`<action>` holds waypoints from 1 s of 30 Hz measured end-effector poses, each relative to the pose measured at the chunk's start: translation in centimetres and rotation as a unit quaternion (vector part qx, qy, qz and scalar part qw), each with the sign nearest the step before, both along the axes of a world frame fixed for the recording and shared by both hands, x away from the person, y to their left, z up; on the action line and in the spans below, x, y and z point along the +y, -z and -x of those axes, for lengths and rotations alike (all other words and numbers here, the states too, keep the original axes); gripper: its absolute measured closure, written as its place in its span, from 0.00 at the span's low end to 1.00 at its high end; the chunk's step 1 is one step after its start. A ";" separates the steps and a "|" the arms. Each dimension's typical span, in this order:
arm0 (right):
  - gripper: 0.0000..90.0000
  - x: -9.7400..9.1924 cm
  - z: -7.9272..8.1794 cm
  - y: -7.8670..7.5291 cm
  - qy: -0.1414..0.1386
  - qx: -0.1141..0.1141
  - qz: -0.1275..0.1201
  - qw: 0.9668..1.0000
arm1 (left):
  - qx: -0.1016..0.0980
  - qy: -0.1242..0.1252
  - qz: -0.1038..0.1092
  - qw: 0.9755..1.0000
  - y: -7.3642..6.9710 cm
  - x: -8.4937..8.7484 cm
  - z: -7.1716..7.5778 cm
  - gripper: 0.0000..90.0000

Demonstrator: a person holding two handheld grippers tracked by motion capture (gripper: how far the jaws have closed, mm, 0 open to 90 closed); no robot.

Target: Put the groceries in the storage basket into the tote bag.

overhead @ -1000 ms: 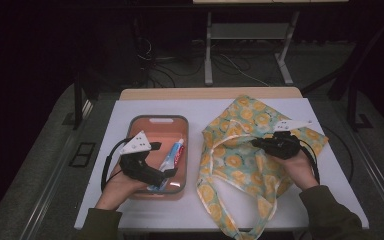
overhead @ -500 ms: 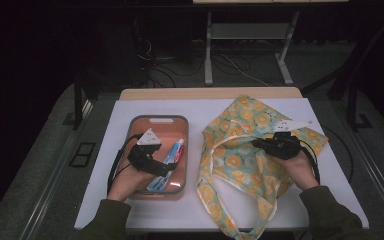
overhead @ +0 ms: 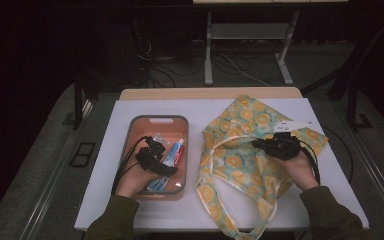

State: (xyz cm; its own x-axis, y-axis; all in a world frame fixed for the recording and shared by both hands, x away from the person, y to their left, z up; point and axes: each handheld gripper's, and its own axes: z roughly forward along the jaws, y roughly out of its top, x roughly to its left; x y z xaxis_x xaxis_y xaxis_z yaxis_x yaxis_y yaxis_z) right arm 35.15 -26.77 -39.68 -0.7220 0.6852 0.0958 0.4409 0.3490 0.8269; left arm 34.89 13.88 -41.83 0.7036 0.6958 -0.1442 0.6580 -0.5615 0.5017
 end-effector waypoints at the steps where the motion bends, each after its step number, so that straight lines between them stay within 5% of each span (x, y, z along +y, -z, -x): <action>1: 0.98 0.0 0.0 0.0 0.000 0.000 0.001 1.000 | 0.011 -0.003 0.006 1.000 0.0 0.0 -0.1 0.32; 2: 0.98 0.0 0.0 0.0 0.000 0.000 0.001 1.000 | 0.029 -0.014 0.013 0.999 0.2 0.1 -0.2 0.34; 11: 0.98 0.0 0.1 0.0 0.001 -0.001 0.002 1.000 | 0.040 -0.026 0.013 0.999 0.0 0.2 -0.2 0.53; 20: 0.98 -0.1 0.1 0.0 0.001 -0.001 0.004 1.000 | 0.030 -0.042 0.008 0.999 -0.7 0.4 0.0 0.78; 26: 0.98 -0.2 0.1 0.0 0.001 -0.003 0.003 1.000 | 0.007 -0.050 -0.009 0.999 -1.2 0.4 0.1 0.81; 30: 0.98 -0.1 0.1 0.0 0.000 -0.002 0.004 1.000 | -0.014 -0.061 0.010 0.998 -2.0 0.8 0.2 0.81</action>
State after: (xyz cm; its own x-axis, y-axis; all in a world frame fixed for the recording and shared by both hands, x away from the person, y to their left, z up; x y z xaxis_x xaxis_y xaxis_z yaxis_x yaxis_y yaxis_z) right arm 35.01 -26.89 -39.71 -0.7225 0.6858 0.0871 0.4369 0.3553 0.8264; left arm 34.73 14.69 -39.84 0.6184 0.7732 -0.1408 0.7064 -0.4684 0.5306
